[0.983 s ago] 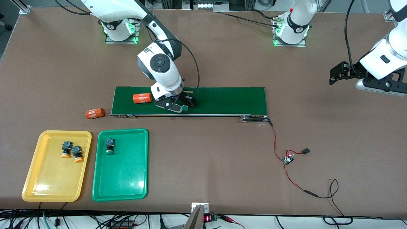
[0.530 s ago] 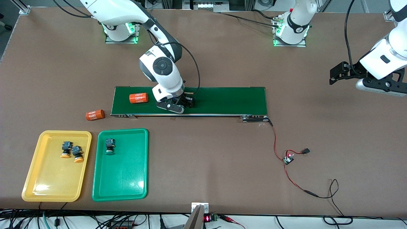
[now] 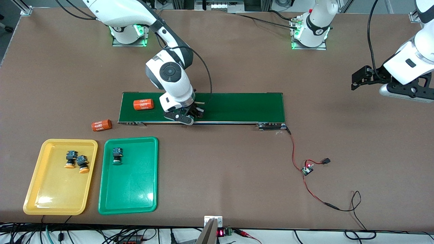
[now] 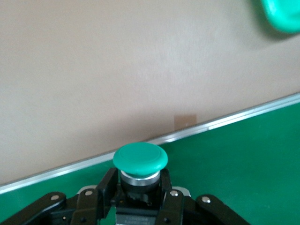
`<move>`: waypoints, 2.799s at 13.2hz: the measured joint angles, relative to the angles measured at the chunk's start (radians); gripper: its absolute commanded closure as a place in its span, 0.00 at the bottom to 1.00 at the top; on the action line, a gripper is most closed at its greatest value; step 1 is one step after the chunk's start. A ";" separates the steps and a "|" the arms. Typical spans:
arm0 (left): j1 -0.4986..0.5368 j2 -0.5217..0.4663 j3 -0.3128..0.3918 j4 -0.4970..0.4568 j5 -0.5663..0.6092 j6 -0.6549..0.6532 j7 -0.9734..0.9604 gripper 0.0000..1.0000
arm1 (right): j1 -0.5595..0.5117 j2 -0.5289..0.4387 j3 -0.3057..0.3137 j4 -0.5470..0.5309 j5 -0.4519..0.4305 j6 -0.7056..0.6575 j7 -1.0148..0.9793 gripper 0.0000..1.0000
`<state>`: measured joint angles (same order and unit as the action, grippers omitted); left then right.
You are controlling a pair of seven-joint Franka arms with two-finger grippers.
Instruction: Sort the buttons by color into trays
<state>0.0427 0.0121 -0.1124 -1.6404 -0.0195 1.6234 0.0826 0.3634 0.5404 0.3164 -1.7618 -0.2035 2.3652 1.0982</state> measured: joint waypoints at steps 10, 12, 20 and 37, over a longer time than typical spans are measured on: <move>0.000 0.000 0.000 0.000 0.000 0.000 0.000 0.00 | -0.177 0.082 -0.104 0.243 0.001 -0.102 -0.585 0.93; 0.000 0.000 0.000 0.000 0.000 0.000 0.000 0.00 | -0.206 0.102 -0.118 0.244 0.001 -0.050 -0.702 0.93; 0.000 0.000 0.000 0.000 0.000 0.000 0.000 0.00 | -0.263 0.231 -0.155 0.244 0.000 0.141 -0.910 0.35; 0.000 0.000 0.000 0.000 0.000 0.000 0.000 0.00 | -0.348 -0.240 -0.156 0.237 0.121 -0.571 -0.959 0.00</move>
<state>0.0427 0.0121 -0.1124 -1.6403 -0.0195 1.6229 0.0826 0.0156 0.3007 0.1604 -1.5247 -0.0823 1.7947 0.1396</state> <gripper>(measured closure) 0.000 0.000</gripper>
